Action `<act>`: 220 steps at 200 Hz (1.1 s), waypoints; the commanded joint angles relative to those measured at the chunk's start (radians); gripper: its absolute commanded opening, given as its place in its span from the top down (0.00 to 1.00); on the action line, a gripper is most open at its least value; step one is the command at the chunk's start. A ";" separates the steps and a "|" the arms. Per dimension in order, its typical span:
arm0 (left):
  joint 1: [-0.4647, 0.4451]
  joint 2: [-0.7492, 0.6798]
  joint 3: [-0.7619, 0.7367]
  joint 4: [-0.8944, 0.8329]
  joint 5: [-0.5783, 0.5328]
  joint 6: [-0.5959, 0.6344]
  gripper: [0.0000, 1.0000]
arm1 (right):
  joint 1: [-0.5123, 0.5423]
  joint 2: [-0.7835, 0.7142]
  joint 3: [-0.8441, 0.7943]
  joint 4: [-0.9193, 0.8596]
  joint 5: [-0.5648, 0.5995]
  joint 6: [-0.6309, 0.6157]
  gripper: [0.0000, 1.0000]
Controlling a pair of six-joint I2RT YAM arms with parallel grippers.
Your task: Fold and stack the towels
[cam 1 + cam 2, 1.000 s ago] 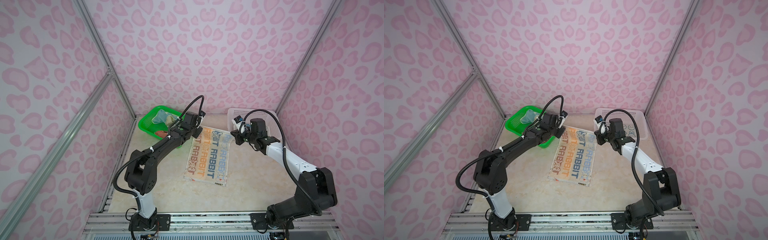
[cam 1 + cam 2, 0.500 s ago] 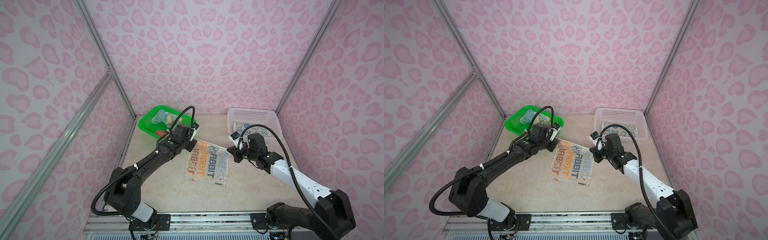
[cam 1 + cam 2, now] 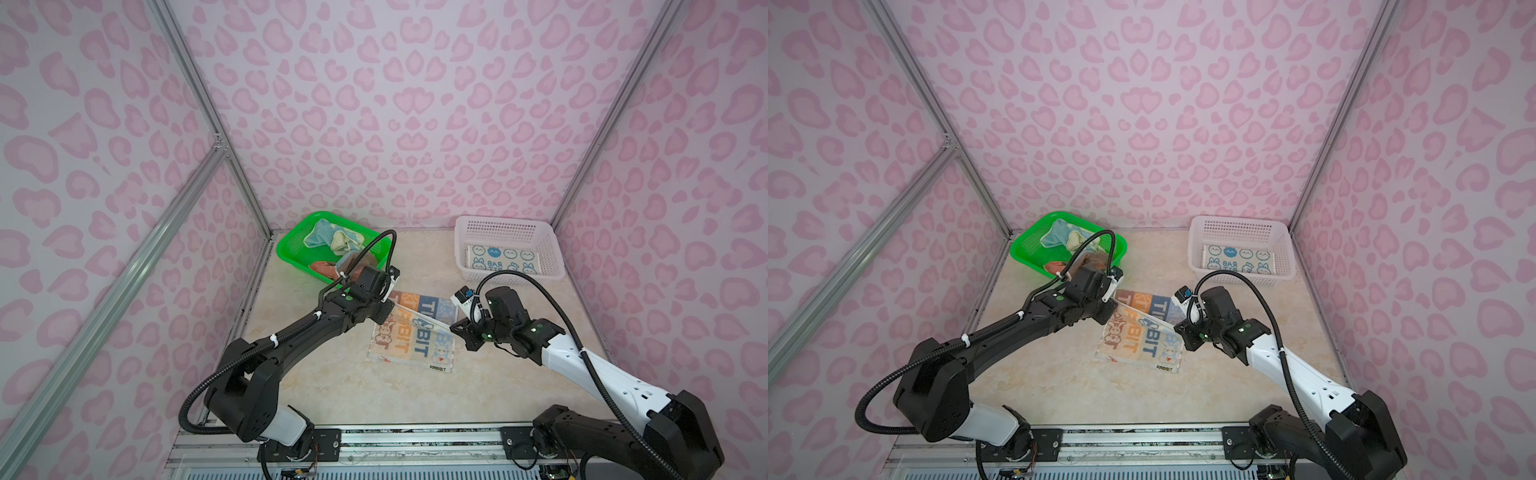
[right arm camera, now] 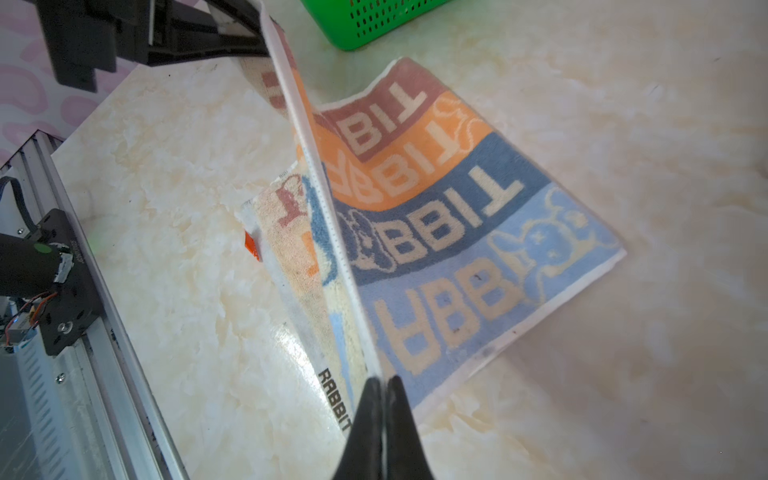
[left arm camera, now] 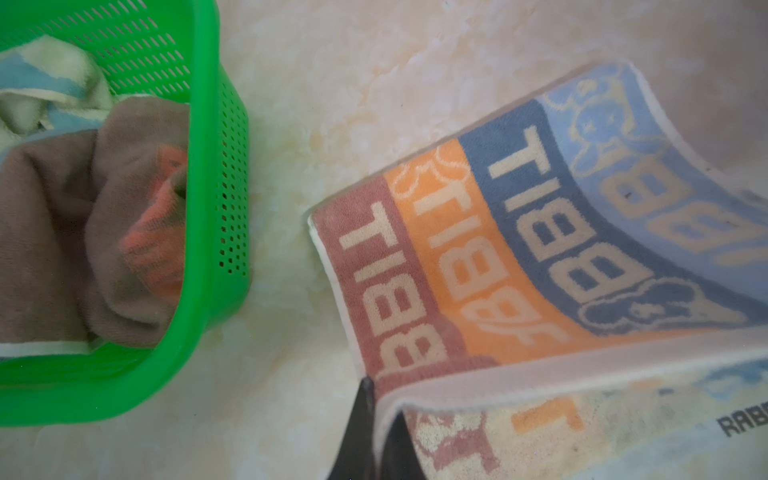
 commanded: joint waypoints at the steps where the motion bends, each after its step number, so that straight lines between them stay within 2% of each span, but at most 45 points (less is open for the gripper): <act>1: -0.012 0.023 -0.007 -0.079 -0.198 -0.026 0.98 | 0.025 0.026 -0.031 -0.112 0.022 0.044 1.00; 21: -0.031 0.028 -0.021 -0.083 -0.208 -0.034 0.97 | 0.052 0.057 -0.047 -0.104 0.009 0.068 1.00; 73: -0.072 0.027 -0.048 -0.092 -0.213 -0.048 0.88 | 0.117 0.145 -0.035 -0.125 0.008 0.104 1.00; 111: -0.096 0.023 -0.064 -0.101 -0.207 -0.053 0.74 | 0.158 0.187 -0.047 -0.099 0.010 0.135 0.98; 157: -0.102 -0.046 -0.098 -0.072 -0.242 -0.069 0.70 | 0.192 0.196 -0.067 -0.085 -0.050 0.147 0.73; 175: -0.101 -0.083 -0.115 -0.029 -0.268 -0.086 0.70 | 0.196 0.186 -0.072 -0.096 -0.059 0.154 0.67; 207: -0.101 -0.130 -0.126 0.037 -0.351 -0.131 0.70 | 0.198 0.125 -0.069 -0.081 -0.004 0.192 0.56; 220: -0.100 -0.146 -0.126 0.063 -0.374 -0.160 0.66 | 0.197 0.111 -0.054 -0.060 0.037 0.201 0.51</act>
